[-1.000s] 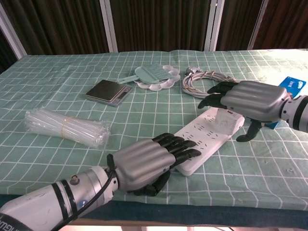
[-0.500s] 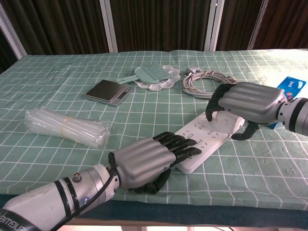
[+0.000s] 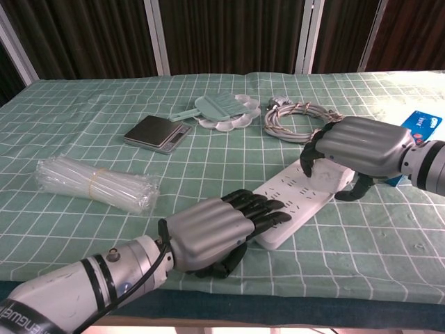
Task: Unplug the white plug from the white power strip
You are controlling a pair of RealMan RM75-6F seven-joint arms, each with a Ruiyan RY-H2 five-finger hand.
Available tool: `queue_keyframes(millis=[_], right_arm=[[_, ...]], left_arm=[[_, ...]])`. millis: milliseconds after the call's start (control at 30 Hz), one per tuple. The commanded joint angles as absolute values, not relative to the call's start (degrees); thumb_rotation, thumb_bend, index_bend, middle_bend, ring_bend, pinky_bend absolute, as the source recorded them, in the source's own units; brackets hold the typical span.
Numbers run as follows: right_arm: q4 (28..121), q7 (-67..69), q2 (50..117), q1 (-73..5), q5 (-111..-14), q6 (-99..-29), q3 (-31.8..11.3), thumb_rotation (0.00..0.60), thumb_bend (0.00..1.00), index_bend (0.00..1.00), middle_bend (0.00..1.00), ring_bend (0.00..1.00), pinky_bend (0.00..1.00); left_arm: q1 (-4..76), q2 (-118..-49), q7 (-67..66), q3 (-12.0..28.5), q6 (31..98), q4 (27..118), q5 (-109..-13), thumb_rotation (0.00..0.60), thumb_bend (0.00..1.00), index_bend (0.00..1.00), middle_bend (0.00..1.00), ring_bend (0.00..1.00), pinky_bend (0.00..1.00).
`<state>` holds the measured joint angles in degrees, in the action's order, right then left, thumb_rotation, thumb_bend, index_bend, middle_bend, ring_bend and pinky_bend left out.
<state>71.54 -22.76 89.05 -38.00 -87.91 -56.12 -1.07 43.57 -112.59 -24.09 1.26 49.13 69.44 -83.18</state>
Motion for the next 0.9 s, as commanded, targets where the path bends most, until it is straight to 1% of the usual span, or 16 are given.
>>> queue_keyframes(millis=[33, 200, 433, 700, 900], right_arm=[[71.32, -22.61, 89.20, -37.95, -87.97, -56.35, -1.05, 0.600, 0.39, 0.58, 0.47, 0.33, 0.37], [71.12, -22.66, 89.42, -37.85, -87.84, -56.58, -1.10, 0.600, 0.43, 0.61, 0.49, 0.39, 0.43], [71.82, -23.15, 89.61, -37.81, -87.44, -56.76, -1.35, 0.600, 0.48, 0.70, 0.57, 0.46, 0.47], [72.92, -23.57, 89.26, -37.51, -87.24, -57.63, -1.62, 0.600, 0.50, 0.80, 0.64, 0.53, 0.51], [73.21, -23.46, 89.23, -37.43, -86.96, -57.70, -1.76, 0.600, 0.50, 0.83, 0.66, 0.55, 0.52]], left_arm=[[43.72, -112.69, -23.86, 1.28, 49.01, 69.16, -83.18, 0.600, 0.83, 0.00, 0.00, 0.00, 0.06], [43.71, -112.75, -23.53, 1.04, 49.07, 68.89, -83.26, 0.600, 0.83, 0.00, 0.00, 0.00, 0.06], [43.66, -112.97, -23.39, 0.69, 49.33, 68.70, -83.54, 0.600, 0.83, 0.00, 0.00, 0.00, 0.06], [43.49, -112.97, -23.81, 0.53, 49.61, 68.58, -83.47, 0.600, 0.83, 0.00, 0.00, 0.00, 0.06], [43.42, -112.96, -24.00, 0.51, 49.66, 68.52, -83.38, 0.600, 0.83, 0.00, 0.00, 0.00, 0.06]])
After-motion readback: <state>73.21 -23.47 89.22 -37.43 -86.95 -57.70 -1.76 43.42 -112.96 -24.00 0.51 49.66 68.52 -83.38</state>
